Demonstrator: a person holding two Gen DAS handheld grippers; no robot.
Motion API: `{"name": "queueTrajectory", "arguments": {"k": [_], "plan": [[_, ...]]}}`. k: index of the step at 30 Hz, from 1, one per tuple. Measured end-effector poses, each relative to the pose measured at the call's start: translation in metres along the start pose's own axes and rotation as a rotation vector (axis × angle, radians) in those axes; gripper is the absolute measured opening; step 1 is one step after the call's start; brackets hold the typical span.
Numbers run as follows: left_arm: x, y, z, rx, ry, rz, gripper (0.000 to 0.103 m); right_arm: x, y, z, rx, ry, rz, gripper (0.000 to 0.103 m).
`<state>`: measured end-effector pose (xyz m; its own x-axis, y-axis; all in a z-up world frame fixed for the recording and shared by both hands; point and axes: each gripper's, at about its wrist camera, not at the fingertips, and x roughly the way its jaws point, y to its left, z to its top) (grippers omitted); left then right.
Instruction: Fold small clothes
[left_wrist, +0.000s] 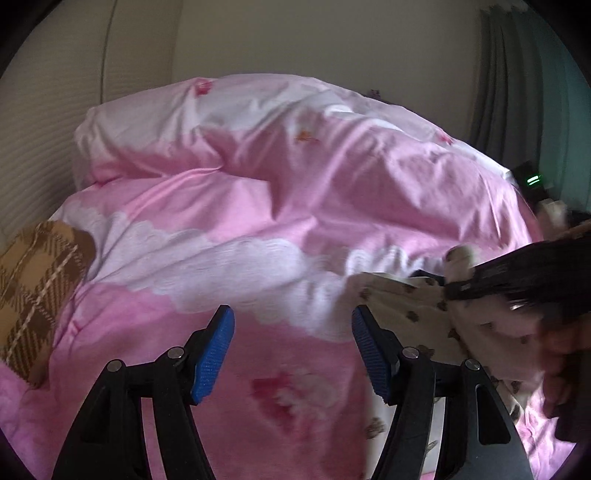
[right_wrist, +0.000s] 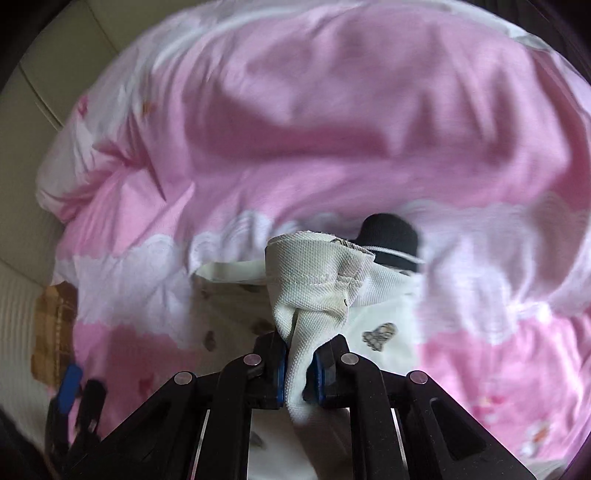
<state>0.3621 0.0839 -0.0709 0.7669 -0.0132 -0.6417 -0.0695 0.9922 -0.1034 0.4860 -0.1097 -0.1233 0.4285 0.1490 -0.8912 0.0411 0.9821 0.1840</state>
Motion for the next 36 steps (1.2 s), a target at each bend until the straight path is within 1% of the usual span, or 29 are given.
{"name": "queueTrajectory", "arguments": {"k": [1, 4, 6, 7, 8, 9, 10, 12, 15, 16, 17, 18, 20, 22, 24, 26, 28, 29, 31, 32, 34, 35, 36], "plan": [[-0.001, 0.007, 0.000, -0.014, 0.003, -0.003, 0.065, 0.005, 0.006, -0.003, -0.002, 0.008, -0.016, 0.013], [-0.005, 0.015, 0.000, -0.032, -0.004, -0.017, 0.065, 0.031, 0.021, -0.015, 0.010, 0.049, -0.059, 0.019], [-0.006, 0.019, 0.000, -0.045, -0.006, -0.032, 0.065, 0.034, 0.029, -0.022, -0.001, 0.042, -0.060, 0.029], [-0.005, 0.019, 0.000, -0.047, -0.004, -0.035, 0.065, 0.033, 0.032, -0.024, -0.009, 0.034, -0.055, 0.032], [-0.004, 0.020, 0.000, -0.049, 0.001, -0.038, 0.065, 0.031, 0.035, -0.025, -0.017, 0.034, -0.047, 0.039], [-0.004, 0.021, 0.000, -0.049, 0.003, -0.040, 0.065, 0.029, 0.037, -0.026, -0.023, 0.036, -0.041, 0.043], [-0.004, 0.021, -0.001, -0.050, 0.004, -0.041, 0.065, 0.025, 0.039, -0.027, -0.030, 0.044, -0.032, 0.044], [-0.005, 0.022, -0.001, -0.053, 0.007, -0.041, 0.065, 0.011, 0.042, -0.029, -0.061, 0.043, 0.007, 0.045], [-0.006, 0.024, -0.001, -0.061, 0.004, -0.042, 0.065, -0.017, 0.046, -0.034, -0.094, 0.029, 0.107, 0.045], [-0.007, 0.025, -0.001, -0.063, 0.003, -0.042, 0.065, -0.024, 0.044, -0.035, -0.097, 0.026, 0.132, 0.045], [-0.007, 0.025, -0.001, -0.064, 0.002, -0.043, 0.065, -0.040, 0.039, -0.038, -0.099, 0.013, 0.182, 0.045], [-0.008, 0.025, -0.001, -0.064, 0.001, -0.044, 0.065, -0.048, 0.035, -0.040, -0.101, 0.004, 0.198, 0.045], [-0.009, 0.022, 0.000, -0.060, -0.001, -0.050, 0.065, -0.078, 0.020, -0.046, -0.112, -0.045, 0.244, 0.045], [-0.010, 0.018, 0.001, -0.052, 0.000, -0.061, 0.065, -0.106, 0.000, -0.053, -0.124, -0.106, 0.266, 0.048], [-0.010, 0.012, 0.001, -0.042, 0.000, -0.077, 0.065, -0.125, -0.017, -0.061, -0.137, -0.166, 0.260, 0.062], [-0.010, 0.007, 0.001, -0.029, 0.002, -0.086, 0.065, -0.144, -0.037, -0.076, -0.165, -0.249, 0.216, 0.067], [-0.010, 0.002, 0.001, -0.020, 0.003, -0.096, 0.065, -0.150, -0.055, -0.090, -0.207, -0.297, 0.186, 0.069], [-0.010, 0.000, 0.001, -0.018, 0.004, -0.099, 0.065, -0.147, -0.059, -0.094, -0.233, -0.303, 0.181, 0.071], [-0.010, -0.003, 0.002, -0.016, 0.007, -0.105, 0.065, -0.134, -0.065, -0.103, -0.289, -0.293, 0.163, 0.071], [-0.010, -0.005, 0.002, -0.012, 0.009, -0.106, 0.065, -0.127, -0.067, -0.107, -0.324, -0.284, 0.168, 0.071], [-0.010, -0.007, 0.002, -0.002, 0.011, -0.101, 0.065, -0.109, -0.059, -0.115, -0.398, -0.268, 0.159, 0.071], [-0.010, -0.008, 0.002, 0.005, 0.012, -0.096, 0.065, -0.103, -0.056, -0.118, -0.427, -0.264, 0.156, 0.071], [-0.010, -0.008, 0.003, 0.008, 0.012, -0.093, 0.065, -0.095, -0.052, -0.120, -0.454, -0.261, 0.156, 0.067]]}}
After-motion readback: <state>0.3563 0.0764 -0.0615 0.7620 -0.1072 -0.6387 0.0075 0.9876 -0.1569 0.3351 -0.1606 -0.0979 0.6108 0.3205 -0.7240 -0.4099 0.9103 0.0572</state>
